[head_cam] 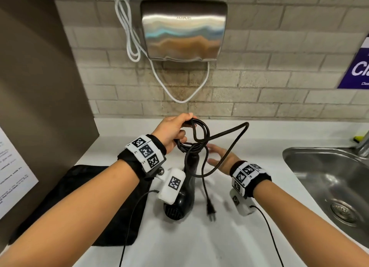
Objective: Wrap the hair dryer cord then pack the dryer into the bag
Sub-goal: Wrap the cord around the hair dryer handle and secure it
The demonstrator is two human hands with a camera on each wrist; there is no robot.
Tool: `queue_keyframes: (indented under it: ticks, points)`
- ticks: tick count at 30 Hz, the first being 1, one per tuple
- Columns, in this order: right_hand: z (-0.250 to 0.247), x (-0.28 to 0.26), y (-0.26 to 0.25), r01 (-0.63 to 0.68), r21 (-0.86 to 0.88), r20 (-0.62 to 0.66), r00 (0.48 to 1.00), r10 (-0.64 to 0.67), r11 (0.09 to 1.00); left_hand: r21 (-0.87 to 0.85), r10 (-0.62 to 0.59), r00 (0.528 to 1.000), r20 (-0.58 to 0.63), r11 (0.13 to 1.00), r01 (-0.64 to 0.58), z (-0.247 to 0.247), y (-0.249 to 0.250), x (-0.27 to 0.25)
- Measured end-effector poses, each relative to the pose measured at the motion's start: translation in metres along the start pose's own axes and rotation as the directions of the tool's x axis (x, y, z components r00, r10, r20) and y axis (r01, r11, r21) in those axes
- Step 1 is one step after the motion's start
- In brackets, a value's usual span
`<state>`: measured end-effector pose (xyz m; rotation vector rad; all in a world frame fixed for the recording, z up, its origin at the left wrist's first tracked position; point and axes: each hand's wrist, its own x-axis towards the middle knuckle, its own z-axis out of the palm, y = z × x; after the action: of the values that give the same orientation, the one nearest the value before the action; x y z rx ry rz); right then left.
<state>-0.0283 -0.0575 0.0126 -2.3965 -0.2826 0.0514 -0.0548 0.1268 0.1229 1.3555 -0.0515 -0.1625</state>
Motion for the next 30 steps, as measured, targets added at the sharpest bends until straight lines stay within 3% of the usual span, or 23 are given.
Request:
queue_keyframes:
  ticks: [2, 5, 10, 14, 17, 20, 24, 26, 28, 30]
  points:
    - [-0.001, -0.006, -0.025, 0.174, 0.180, -0.100, 0.982, -0.158, 0.968, -0.002, 0.000, 1.000, 0.003, 1.000, 0.000, 0.001, 0.000, 0.000]
    - [-0.003, -0.014, -0.050, 0.133, 0.410, -0.069, 0.991, -0.114, 0.902, 0.031, 0.007, 1.000, 0.009, 0.999, -0.007, -0.001, 0.001, -0.001]
    - [-0.013, -0.023, -0.052, 0.154, 0.482, 0.006, 0.984, -0.179, 0.863, 0.008, 0.022, 0.999, -0.031, 1.000, -0.022, -0.007, 0.001, 0.000]
    - [-0.016, -0.021, -0.053, 0.167, 0.396, -0.078, 0.986, -0.148, 0.903, 0.011, 0.027, 0.999, -0.026, 1.000, -0.027, -0.005, -0.001, 0.000]
    - [-0.024, -0.002, -0.046, 0.089, 0.488, -0.226, 0.974, 0.028, 0.868, 0.018, 0.005, 1.000, -0.016, 1.000, -0.005, -0.001, -0.001, -0.002]
    - [-0.042, 0.016, -0.022, -0.026, 0.556, -0.352, 0.898, 0.264, 0.831, 0.011, -0.017, 1.000, -0.008, 1.000, 0.018, -0.001, 0.000, -0.005]
    - [-0.052, 0.022, 0.028, -0.329, 0.500, -0.315, 0.792, 0.523, 0.801, 0.002, -0.043, 0.999, 0.019, 0.999, 0.043, -0.005, 0.000, -0.009]
    - [-0.046, 0.017, 0.044, -0.492, 0.213, -0.169, 0.833, 0.527, 0.844, -0.015, -0.046, 0.999, 0.025, 0.999, 0.046, -0.005, 0.000, -0.010]
    - [-0.037, 0.012, 0.047, -0.509, -0.034, -0.029, 0.861, 0.508, 0.860, -0.036, -0.038, 0.999, 0.016, 0.999, 0.039, -0.005, 0.000, -0.010]
    - [-0.031, 0.009, 0.037, -0.444, -0.007, -0.018, 0.896, 0.444, 0.896, -0.061, -0.025, 1.000, -0.003, 0.998, 0.025, -0.004, -0.001, -0.009]
